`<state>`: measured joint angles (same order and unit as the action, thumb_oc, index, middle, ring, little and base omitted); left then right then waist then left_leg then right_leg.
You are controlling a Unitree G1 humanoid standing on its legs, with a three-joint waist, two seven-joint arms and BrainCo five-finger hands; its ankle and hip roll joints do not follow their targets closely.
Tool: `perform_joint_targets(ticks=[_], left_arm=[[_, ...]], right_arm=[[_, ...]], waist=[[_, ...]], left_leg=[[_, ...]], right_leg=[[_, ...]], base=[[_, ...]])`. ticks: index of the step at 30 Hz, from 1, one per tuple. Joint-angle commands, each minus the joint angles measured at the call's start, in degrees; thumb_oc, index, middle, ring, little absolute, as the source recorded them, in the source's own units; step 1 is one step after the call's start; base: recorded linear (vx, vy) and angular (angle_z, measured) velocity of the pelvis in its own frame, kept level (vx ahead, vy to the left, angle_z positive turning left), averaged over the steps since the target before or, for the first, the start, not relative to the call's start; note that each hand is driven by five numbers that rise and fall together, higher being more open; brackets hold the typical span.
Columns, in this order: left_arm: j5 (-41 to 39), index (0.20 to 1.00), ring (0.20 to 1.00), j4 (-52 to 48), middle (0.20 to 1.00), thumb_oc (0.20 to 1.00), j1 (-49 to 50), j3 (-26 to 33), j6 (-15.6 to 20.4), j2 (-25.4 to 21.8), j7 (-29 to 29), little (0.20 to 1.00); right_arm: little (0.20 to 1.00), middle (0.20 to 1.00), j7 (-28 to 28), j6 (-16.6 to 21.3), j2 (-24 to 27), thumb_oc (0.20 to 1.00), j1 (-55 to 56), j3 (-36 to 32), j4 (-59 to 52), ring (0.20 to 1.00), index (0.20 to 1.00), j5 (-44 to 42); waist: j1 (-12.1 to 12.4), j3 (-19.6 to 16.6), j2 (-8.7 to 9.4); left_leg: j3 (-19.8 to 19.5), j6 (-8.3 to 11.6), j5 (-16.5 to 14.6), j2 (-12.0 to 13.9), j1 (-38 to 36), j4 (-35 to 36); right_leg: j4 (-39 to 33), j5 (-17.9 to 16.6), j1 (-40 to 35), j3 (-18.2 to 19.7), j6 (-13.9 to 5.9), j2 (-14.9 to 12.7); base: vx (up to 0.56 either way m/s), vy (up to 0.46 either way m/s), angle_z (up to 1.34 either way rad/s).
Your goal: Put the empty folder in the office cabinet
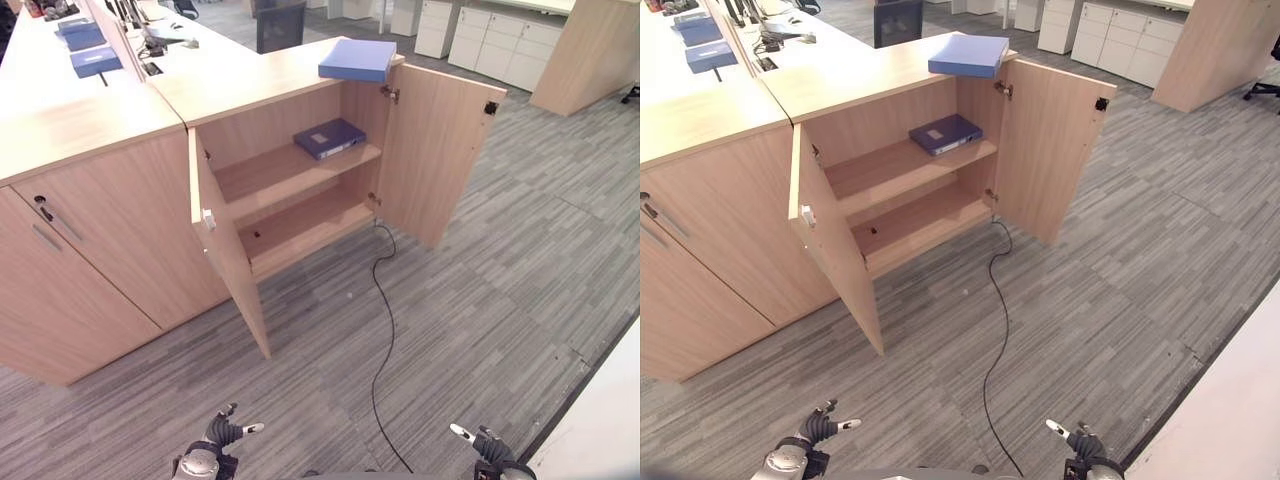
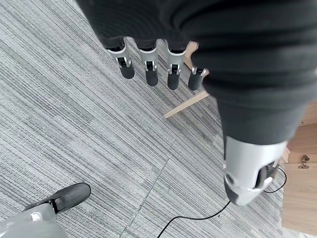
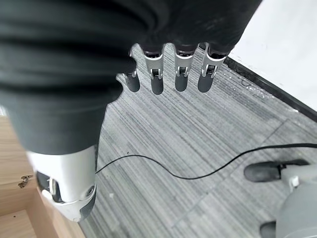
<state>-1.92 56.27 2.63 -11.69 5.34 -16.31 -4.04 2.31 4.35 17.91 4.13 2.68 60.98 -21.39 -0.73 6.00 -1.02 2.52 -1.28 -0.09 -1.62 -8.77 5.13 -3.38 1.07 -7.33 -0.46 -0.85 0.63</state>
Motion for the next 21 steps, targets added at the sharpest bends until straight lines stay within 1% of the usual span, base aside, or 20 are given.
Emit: perform_joint_targets(ticks=[1, 3, 5, 6, 7, 9, 10, 11, 12, 13, 14, 16, 17, 18, 20, 21], left_arm=[[-1.12, 1.000, 1.000, 0.42, 1.000, 1.000, -3.63, -0.27, 2.23, -1.52, -0.73, 1.000], [-1.26, 1.000, 1.000, 0.35, 1.000, 1.000, -3.85, -0.31, 2.26, -1.67, -0.80, 1.000], [-1.64, 1.000, 1.000, -0.25, 1.000, 1.000, -4.18, -0.19, 2.33, -1.99, -0.88, 1.000], [-1.73, 1.000, 1.000, -1.22, 1.000, 1.000, -4.44, -0.30, 2.34, -2.38, -0.89, 1.000], [-1.73, 1.000, 1.000, -1.22, 1.000, 1.000, -4.46, -0.29, 2.33, -2.38, -0.89, 1.000], [-1.93, 1.000, 1.000, -1.61, 1.000, 1.000, -4.70, -0.25, 2.31, -2.83, -1.00, 1.000], [-1.78, 1.000, 1.000, -1.82, 1.000, 1.000, -4.68, -0.25, 2.32, -2.97, -1.07, 1.000], [-1.74, 1.000, 1.000, -1.85, 1.000, 1.000, -4.60, -0.11, 2.32, -3.07, -1.07, 1.000], [-1.60, 1.000, 1.000, -1.62, 1.000, 1.000, -4.64, -0.02, 2.37, -3.20, -1.22, 1.000], [-1.48, 1.000, 1.000, -1.45, 1.000, 1.000, -4.66, -0.07, 2.44, -3.39, -1.33, 1.000], [-1.49, 1.000, 1.000, -1.43, 1.000, 1.000, -4.65, -0.07, 2.46, -3.37, -1.33, 1.000], [-1.49, 1.000, 1.000, -0.27, 1.000, 1.000, -5.33, -0.22, 2.39, -3.38, -1.57, 1.000], [-1.48, 1.000, 1.000, 0.31, 1.000, 1.000, -5.65, -0.06, 2.36, -3.32, -1.74, 1.000], [-1.46, 1.000, 1.000, 0.36, 1.000, 1.000, -5.81, -0.02, 2.40, -3.26, -1.87, 1.000], [-1.40, 1.000, 1.000, 0.71, 1.000, 1.000, -5.83, 0.10, 2.58, -2.96, -2.01, 1.000], [-1.22, 1.000, 1.000, 1.04, 1.000, 1.000, -5.83, -0.11, 2.91, -2.86, -1.84, 1.000]], right_arm=[[1.000, 1.000, -0.14, 1.22, -0.21, 1.000, -2.29, 2.00, 1.13, 1.000, 1.000, -1.89], [1.000, 1.000, -0.06, 1.19, -0.22, 1.000, -2.71, 2.05, 1.11, 1.000, 1.000, -1.85], [1.000, 1.000, 0.16, 1.35, -0.36, 1.000, -3.12, 2.13, 0.38, 1.000, 1.000, -1.85], [1.000, 1.000, 0.32, 1.62, -0.45, 1.000, -3.62, 2.20, 0.00, 1.000, 1.000, -2.00], [1.000, 1.000, 0.32, 1.62, -0.45, 1.000, -3.65, 2.20, 0.01, 1.000, 1.000, -2.00], [1.000, 1.000, 0.51, 1.78, -0.69, 1.000, -4.16, 2.55, -0.51, 1.000, 1.000, -2.10], [1.000, 1.000, 0.54, 1.87, -0.90, 1.000, -4.12, 2.51, -0.81, 1.000, 1.000, -2.16], [1.000, 1.000, 0.63, 2.00, -1.06, 1.000, -4.07, 2.43, -1.18, 1.000, 1.000, -2.06], [1.000, 1.000, 0.74, 2.02, -1.19, 1.000, -4.07, 2.52, -1.38, 1.000, 1.000, -1.83], [1.000, 1.000, 0.61, 1.87, -1.03, 1.000, -3.98, 2.82, -1.42, 1.000, 1.000, -1.32], [1.000, 1.000, 0.61, 1.87, -1.01, 1.000, -3.95, 2.83, -1.42, 1.000, 1.000, -1.31], [1.000, 1.000, 0.58, 1.65, -1.06, 1.000, -4.25, 3.35, -1.37, 1.000, 1.000, -0.95], [1.000, 1.000, 0.59, 1.60, -1.10, 1.000, -4.19, 3.55, -1.56, 1.000, 1.000, -0.64], [1.000, 1.000, 0.60, 1.46, -1.11, 1.000, -4.11, 3.69, -1.64, 1.000, 1.000, -0.30], [1.000, 1.000, 0.71, 1.52, -0.84, 1.000, -3.88, 3.96, -1.97, 1.000, 1.000, 0.60], [1.000, 1.000, 0.71, 1.70, -0.50, 1.000, -3.50, 3.93, -1.75, 1.000, 1.000, 0.58]], waist=[[1.38, 0.33, 2.75], [1.39, 0.83, 2.57], [1.30, 1.83, 2.37], [1.08, 3.08, 2.08], [1.15, 3.04, 2.12], [0.79, 4.47, 1.89], [0.73, 4.67, 1.63], [0.80, 4.73, 1.43], [0.73, 4.60, 1.44], [0.14, 4.18, 1.56], [-0.01, 4.26, 1.34], [-1.09, 4.41, 1.42], [-1.56, 4.46, 1.69], [-1.95, 4.61, 1.59], [-2.57, 4.72, 1.44], [-2.84, 4.15, 1.40]], left_leg=[[-1.22, 3.25, -4.59, 1.90, -1.07, -0.13], [-1.21, 2.78, -4.65, 1.64, -0.81, -0.29], [-1.21, 2.12, -4.81, 1.29, -0.43, -0.68], [-1.08, 1.48, -4.85, 1.15, -0.44, -0.99], [-1.01, 1.47, -4.84, 1.11, -0.36, -1.01], [-0.45, 0.91, -4.68, 1.23, -0.47, -1.26], [-0.39, 0.93, -4.70, 1.41, -0.49, -1.34], [-0.30, 1.05, -4.98, 1.63, -0.85, -1.34], [-0.01, 1.40, -5.42, 1.83, -1.52, -1.06], [-0.06, 2.24, -6.50, 2.08, -3.33, -0.34], [-0.20, 2.30, -6.66, 2.35, -3.53, -0.33], [-1.09, 3.02, -8.08, 2.53, -5.44, -0.13], [-1.33, 3.37, -8.59, 2.50, -6.19, -0.13], [-1.54, 3.69, -9.06, 2.89, -6.84, -0.13], [-1.59, 4.49, -10.01, 3.59, -8.11, -0.13], [-2.06, 4.78, -10.69, 3.57, -8.47, -0.13]], right_leg=[[3.33, -3.27, 4.21, 1.02, -9.37, -8.97], [6.06, -3.01, 5.92, 1.45, -9.49, -9.10], [10.49, -2.99, 8.75, 2.04, -9.78, -9.17], [15.54, -4.35, 11.59, 2.33, -10.35, -8.87], [15.75, -4.27, 11.80, 2.43, -10.36, -8.88], [21.57, -7.44, 15.19, 2.19, -11.14, -8.54], [23.27, -7.66, 16.53, 1.74, -11.23, -8.50], [23.97, -7.93, 17.73, 0.79, -11.16, -9.21], [22.40, -7.61, 18.61, -0.84, -11.01, -10.41], [16.66, -7.20, 19.30, -4.22, -10.59, -11.73], [16.45, -7.16, 18.92, -4.51, -10.56, -11.55], [10.54, -8.59, 20.07, -6.24, -10.88, -11.48], [8.31, -9.60, 21.21, -6.81, -11.30, -11.54], [6.59, -10.37, 21.66, -7.34, -11.70, -11.41], [5.10, -11.85, 22.85, -8.32, -12.39, -11.72], [3.13, -12.01, 21.80, -8.21, -12.51, -11.71]], base=[[-0.01, 0.045, -0.01], [-0.03, 0.055, -0.02], [-0.07, 0.082, -0.07], [-0.07, 0.078, -0.09], [-0.08, 0.068, -0.10], [-0.05, 0.035, -0.03], [0.04, 0.021, -0.09], [0.13, -0.017, -0.09], [0.27, -0.102, -0.14], [0.23, -0.101, -0.10], [0.23, -0.117, -0.14], [0.19, -0.106, -0.06], [0.21, -0.129, -0.07], [0.20, -0.138, -0.15], [0.20, -0.174, 0.01], [0.22, -0.236, 0.35]])
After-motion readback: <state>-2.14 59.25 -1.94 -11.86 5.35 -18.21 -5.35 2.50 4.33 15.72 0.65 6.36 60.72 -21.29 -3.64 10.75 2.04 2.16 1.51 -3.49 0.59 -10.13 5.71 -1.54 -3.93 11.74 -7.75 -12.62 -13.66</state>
